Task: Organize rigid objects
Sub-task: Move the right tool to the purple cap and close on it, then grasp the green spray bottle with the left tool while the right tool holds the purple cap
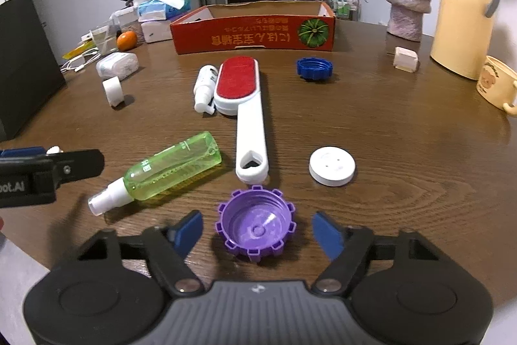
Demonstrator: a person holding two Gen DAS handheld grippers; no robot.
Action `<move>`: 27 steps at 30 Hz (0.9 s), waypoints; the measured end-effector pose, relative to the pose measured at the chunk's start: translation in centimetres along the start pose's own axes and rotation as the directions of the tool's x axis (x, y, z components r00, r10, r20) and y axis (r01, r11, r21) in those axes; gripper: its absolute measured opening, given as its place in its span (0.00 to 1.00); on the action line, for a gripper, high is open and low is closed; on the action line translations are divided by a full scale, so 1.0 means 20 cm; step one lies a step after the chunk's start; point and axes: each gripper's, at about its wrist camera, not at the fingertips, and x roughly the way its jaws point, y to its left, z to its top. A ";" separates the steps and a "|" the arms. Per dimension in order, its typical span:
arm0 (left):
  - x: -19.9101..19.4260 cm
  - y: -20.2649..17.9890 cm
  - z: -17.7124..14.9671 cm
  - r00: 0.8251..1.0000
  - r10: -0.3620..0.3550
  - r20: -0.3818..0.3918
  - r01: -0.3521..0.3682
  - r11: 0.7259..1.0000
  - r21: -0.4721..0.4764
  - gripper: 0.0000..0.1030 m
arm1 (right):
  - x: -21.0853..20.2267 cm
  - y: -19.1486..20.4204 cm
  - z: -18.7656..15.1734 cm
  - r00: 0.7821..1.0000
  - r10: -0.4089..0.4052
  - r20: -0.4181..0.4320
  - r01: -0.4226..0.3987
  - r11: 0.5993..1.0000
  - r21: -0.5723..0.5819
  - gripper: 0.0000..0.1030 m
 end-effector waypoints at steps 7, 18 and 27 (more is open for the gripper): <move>0.03 -0.02 0.01 1.000 -0.023 0.000 0.022 0.999 0.023 1.00 | 0.03 -0.02 0.01 0.999 0.043 0.005 -0.043 0.999 0.005 0.51; 0.12 -0.09 0.04 0.999 -0.039 -0.032 0.041 0.997 0.068 1.00 | -0.02 -0.09 0.03 0.995 0.080 0.060 -0.082 0.996 0.029 0.51; 0.20 -0.16 0.06 0.997 -0.056 -0.061 0.061 0.995 0.082 1.00 | -0.08 -0.15 0.07 0.989 0.063 0.134 -0.065 0.998 0.013 0.51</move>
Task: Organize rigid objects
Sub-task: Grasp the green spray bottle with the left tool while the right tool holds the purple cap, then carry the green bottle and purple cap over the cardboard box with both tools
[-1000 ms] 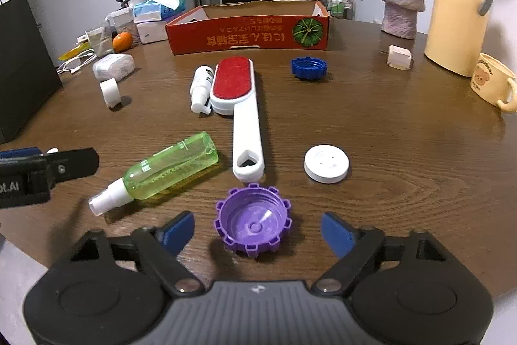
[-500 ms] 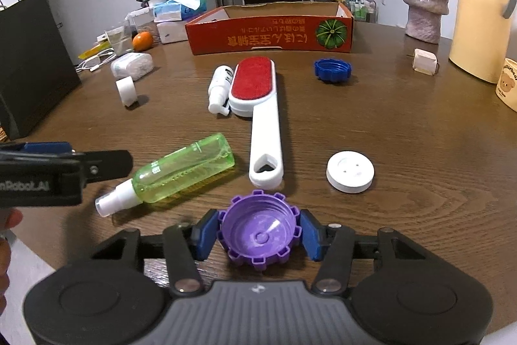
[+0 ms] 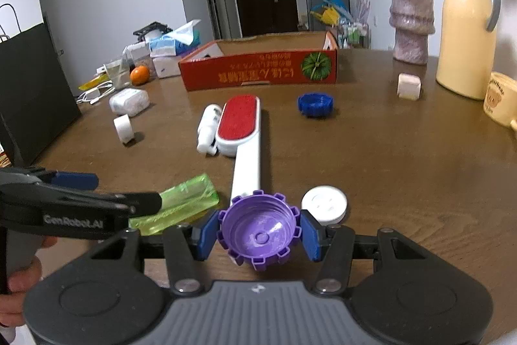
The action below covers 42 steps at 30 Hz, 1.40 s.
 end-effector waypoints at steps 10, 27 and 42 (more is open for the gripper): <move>0.12 -0.05 -0.02 0.998 -0.042 -0.045 0.041 0.999 -0.005 0.81 | 0.04 -0.06 0.01 1.000 0.022 0.004 -0.022 1.000 -0.013 0.51; 0.11 -0.09 -0.03 0.991 -0.129 -0.030 0.130 0.991 0.039 0.31 | 0.07 -0.05 0.04 0.999 0.044 0.009 -0.044 0.999 -0.031 0.51; 0.02 -0.02 0.06 0.991 -0.129 0.028 0.129 0.991 0.021 0.31 | 0.05 0.01 0.12 0.998 0.036 0.045 -0.035 0.999 -0.040 0.51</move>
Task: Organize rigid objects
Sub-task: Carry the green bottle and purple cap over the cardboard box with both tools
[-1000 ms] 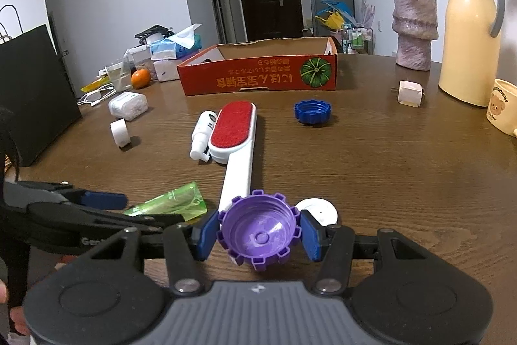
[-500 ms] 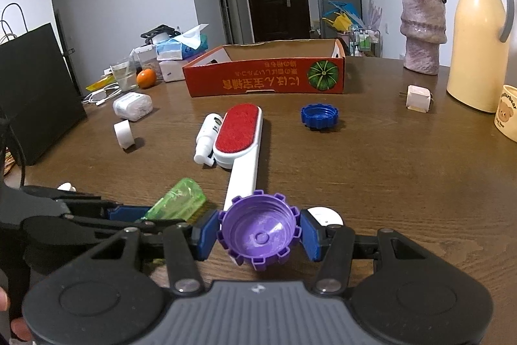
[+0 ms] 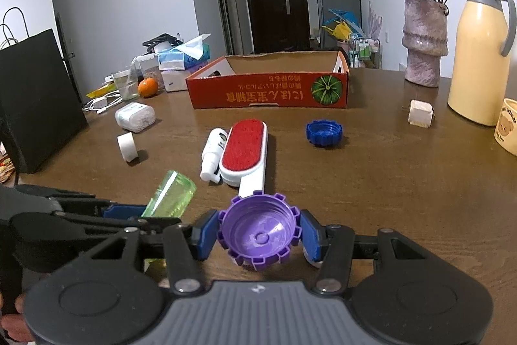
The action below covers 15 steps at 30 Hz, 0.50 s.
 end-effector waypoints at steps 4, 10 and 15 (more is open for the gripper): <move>-0.05 0.02 0.05 0.999 0.003 0.036 -0.003 1.000 -0.009 0.31 | -0.01 0.02 0.04 1.000 0.001 0.023 -0.001 1.000 -0.007 0.51; -0.10 0.05 0.11 0.996 0.011 0.086 -0.010 1.000 -0.020 0.31 | -0.02 0.05 0.10 0.998 0.003 0.065 -0.002 1.000 -0.014 0.51; -0.14 0.08 0.18 0.992 0.029 0.122 -0.024 0.999 -0.036 0.31 | -0.03 0.07 0.16 0.995 0.001 0.100 0.001 1.000 -0.017 0.51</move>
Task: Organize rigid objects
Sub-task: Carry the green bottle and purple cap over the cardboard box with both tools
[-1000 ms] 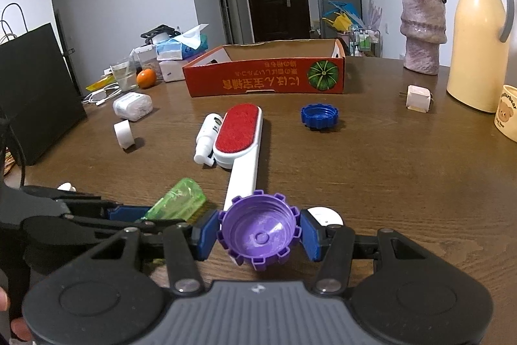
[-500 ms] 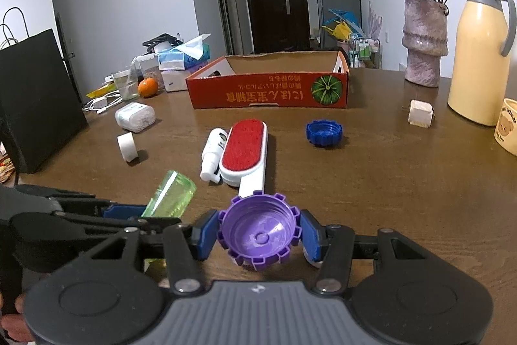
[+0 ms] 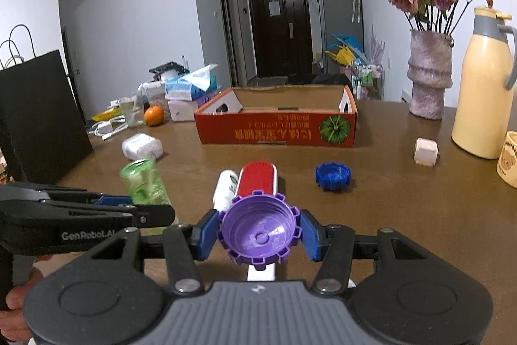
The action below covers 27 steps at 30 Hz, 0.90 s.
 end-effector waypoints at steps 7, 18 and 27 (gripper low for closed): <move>0.00 0.04 0.10 0.999 0.017 0.034 -0.016 1.000 -0.025 0.31 | 0.03 0.00 0.09 0.999 -0.010 0.031 0.010 1.000 0.002 0.51; 0.05 0.06 0.24 0.996 0.032 0.084 -0.028 0.998 -0.050 0.31 | 0.13 -0.01 0.21 0.998 -0.019 0.059 0.019 1.000 0.004 0.51; 0.11 0.09 0.38 0.990 0.048 0.134 -0.036 0.996 -0.087 0.31 | 0.24 -0.03 0.32 0.996 -0.027 0.082 0.027 1.000 0.009 0.51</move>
